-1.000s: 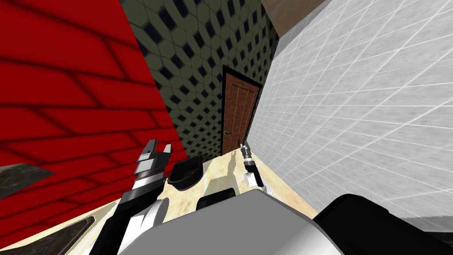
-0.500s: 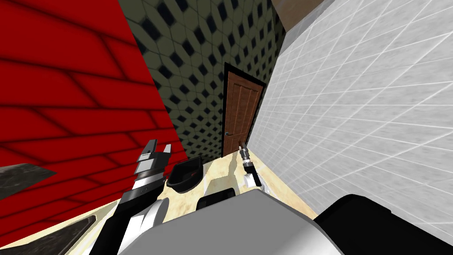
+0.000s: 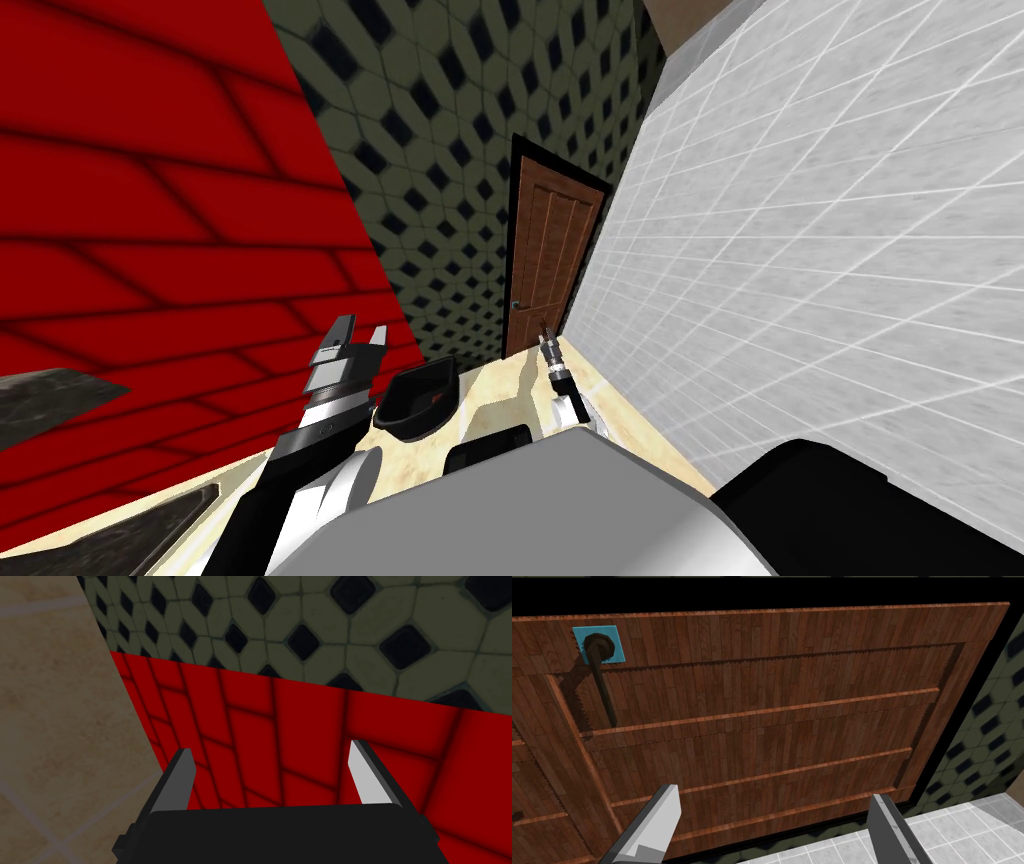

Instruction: Pull the door open

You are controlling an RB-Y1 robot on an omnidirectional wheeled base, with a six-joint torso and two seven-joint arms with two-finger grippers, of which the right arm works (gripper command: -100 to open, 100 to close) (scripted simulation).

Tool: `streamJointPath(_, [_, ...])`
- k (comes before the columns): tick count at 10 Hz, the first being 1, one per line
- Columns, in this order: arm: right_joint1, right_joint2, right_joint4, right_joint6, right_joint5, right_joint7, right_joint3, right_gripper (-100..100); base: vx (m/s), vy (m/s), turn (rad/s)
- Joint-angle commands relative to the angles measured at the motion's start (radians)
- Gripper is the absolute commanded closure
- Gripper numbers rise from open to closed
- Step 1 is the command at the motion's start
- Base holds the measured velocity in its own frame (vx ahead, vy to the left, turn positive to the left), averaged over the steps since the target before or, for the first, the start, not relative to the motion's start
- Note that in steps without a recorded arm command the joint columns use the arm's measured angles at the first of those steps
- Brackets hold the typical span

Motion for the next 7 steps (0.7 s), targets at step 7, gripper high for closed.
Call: streamJointPath(7, [-0.052, -0.034, 0.188, -0.053, -0.008, -0.026, 0.028, -100, 0.08, -0.03, 0.054])
